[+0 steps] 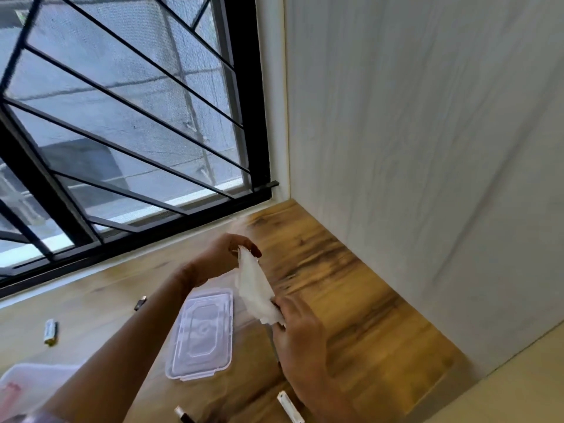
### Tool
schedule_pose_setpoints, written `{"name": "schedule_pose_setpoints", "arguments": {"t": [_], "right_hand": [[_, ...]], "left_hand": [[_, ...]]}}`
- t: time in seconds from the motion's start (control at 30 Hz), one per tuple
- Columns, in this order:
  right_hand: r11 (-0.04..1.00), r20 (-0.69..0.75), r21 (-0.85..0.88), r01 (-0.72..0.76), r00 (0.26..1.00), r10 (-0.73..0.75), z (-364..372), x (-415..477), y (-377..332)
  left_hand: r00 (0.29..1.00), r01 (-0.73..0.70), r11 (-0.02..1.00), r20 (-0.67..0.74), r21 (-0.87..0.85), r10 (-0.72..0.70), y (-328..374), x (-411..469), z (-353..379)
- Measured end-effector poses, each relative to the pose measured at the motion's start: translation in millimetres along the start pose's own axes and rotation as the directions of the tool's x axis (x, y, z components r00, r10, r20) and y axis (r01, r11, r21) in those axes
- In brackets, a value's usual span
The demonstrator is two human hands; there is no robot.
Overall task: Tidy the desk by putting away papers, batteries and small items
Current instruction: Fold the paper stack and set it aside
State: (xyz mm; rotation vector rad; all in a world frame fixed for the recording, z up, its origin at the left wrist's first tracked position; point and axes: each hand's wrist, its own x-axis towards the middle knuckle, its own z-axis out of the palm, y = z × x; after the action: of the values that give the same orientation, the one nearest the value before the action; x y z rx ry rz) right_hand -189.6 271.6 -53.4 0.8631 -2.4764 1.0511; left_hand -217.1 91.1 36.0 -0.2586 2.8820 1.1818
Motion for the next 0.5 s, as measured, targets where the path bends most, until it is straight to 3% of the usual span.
{"name": "schedule_pose_setpoints", "arguments": {"t": [0.2,0.37,0.5], "right_hand": [[1.000,0.026,-0.004,0.029,0.999,-0.028,8.6,-6.9,11.0],[0.998,0.037,0.038,-0.044,0.998,0.043,11.8,-9.6,16.9],[0.993,0.027,0.097,-0.074,0.997,0.072,11.4,-13.4,17.4]], "left_hand": [[0.993,-0.036,0.993,0.115,0.109,0.024,-3.0,-0.2,6.9],[1.000,0.007,0.955,-0.011,0.297,-0.004,-12.2,1.2,18.8],[0.997,-0.003,0.942,-0.071,0.334,0.028,-13.3,0.2,26.2]]}}
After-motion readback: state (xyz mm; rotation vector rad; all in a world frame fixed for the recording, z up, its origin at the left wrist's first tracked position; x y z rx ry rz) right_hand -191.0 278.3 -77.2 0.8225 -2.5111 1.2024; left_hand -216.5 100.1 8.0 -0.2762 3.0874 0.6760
